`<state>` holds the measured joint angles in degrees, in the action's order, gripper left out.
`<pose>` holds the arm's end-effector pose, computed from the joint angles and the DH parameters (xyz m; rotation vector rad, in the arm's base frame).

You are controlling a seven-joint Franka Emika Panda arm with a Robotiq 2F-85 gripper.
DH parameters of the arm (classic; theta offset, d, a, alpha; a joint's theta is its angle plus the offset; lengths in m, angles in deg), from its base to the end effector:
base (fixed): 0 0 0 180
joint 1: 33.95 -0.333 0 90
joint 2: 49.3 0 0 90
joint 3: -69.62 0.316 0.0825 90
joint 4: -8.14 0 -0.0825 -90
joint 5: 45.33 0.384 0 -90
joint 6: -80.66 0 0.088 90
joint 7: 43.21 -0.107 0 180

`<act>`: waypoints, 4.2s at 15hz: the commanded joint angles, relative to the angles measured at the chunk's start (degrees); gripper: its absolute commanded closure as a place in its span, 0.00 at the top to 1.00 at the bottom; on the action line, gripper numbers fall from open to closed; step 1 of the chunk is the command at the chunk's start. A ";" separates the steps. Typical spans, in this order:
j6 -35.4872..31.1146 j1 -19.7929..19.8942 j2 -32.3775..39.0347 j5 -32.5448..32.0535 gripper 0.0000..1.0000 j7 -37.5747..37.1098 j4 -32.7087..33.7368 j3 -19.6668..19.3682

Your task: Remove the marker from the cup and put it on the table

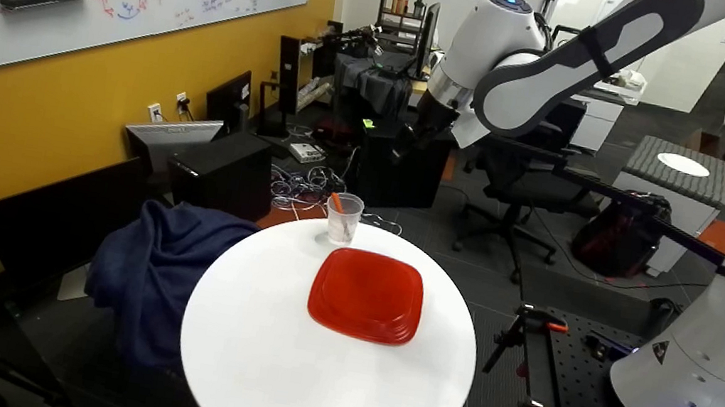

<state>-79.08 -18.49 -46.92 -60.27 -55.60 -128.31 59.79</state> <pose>0.4840 -0.2155 0.3412 2.8516 -0.6196 0.5081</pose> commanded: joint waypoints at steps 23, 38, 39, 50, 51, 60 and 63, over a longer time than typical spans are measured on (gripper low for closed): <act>-3.17 -1.26 28.63 11.73 1.00 15.69 23.47 2.21; -2.76 -0.20 35.03 13.71 0.60 15.33 29.09 3.35; -2.60 -0.13 35.25 13.75 0.60 15.41 29.29 3.48; -1.78 1.55 37.35 14.63 0.57 15.84 30.94 5.82; -1.68 1.68 37.53 14.73 0.57 15.84 31.19 5.87; -0.59 1.86 39.25 15.46 0.55 15.43 34.13 5.53; -0.23 1.80 39.77 15.38 0.42 15.49 34.96 5.55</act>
<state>-81.34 -17.23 -8.12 -46.51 -42.13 -95.72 64.63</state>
